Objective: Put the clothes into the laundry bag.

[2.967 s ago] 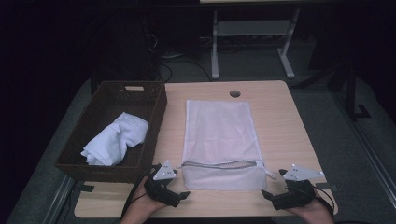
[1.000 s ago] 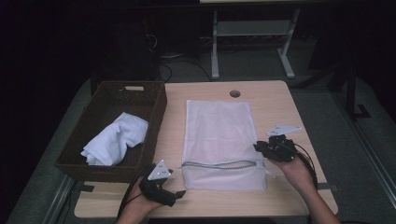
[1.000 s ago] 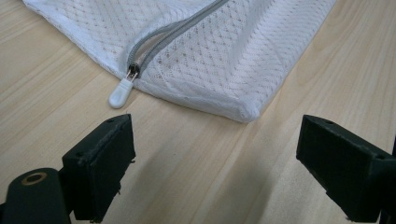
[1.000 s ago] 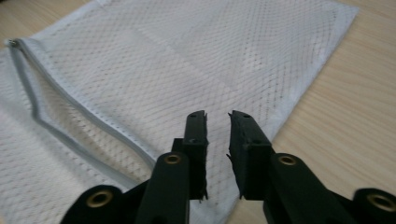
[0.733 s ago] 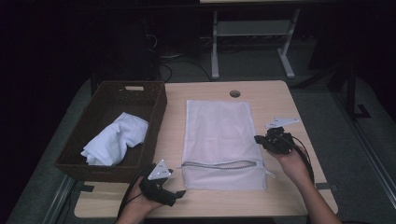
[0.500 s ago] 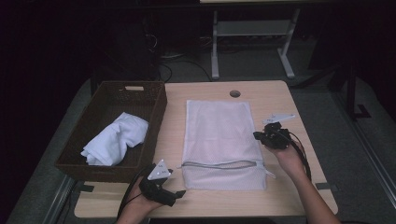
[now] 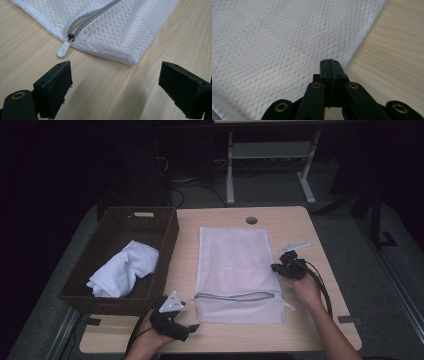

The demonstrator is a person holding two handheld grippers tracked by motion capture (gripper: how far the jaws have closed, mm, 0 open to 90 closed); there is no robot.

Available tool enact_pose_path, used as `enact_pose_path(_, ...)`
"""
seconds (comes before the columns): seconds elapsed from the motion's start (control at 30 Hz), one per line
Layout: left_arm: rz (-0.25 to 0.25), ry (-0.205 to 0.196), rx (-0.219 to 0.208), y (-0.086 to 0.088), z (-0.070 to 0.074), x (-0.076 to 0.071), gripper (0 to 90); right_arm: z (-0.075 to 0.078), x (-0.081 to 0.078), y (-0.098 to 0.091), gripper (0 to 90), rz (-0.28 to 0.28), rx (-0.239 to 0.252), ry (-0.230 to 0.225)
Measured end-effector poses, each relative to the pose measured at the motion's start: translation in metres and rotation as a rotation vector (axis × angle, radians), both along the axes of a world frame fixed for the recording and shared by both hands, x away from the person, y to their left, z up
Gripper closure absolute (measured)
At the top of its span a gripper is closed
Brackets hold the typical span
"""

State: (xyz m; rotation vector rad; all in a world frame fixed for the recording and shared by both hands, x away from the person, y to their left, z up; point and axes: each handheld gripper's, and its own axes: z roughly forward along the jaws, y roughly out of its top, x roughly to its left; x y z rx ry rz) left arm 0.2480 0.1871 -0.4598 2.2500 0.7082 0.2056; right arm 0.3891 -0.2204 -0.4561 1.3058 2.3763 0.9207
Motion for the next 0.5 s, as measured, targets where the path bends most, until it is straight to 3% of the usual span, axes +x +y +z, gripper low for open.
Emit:
enact_pose_path(0.2, 0.001, 0.002, -0.001, 0.0003, 0.0, -0.0001, 11.0, -0.005, 0.0015, 0.0022, 89.7, 0.0, -0.015, 0.024)
enact_pose_path(0.5, 0.004, -0.004, -0.006, 0.0016, 0.0008, -0.0013, 11.0, -0.007, 0.0026, 0.002, 89.7, 0.008, -0.034, 0.026)
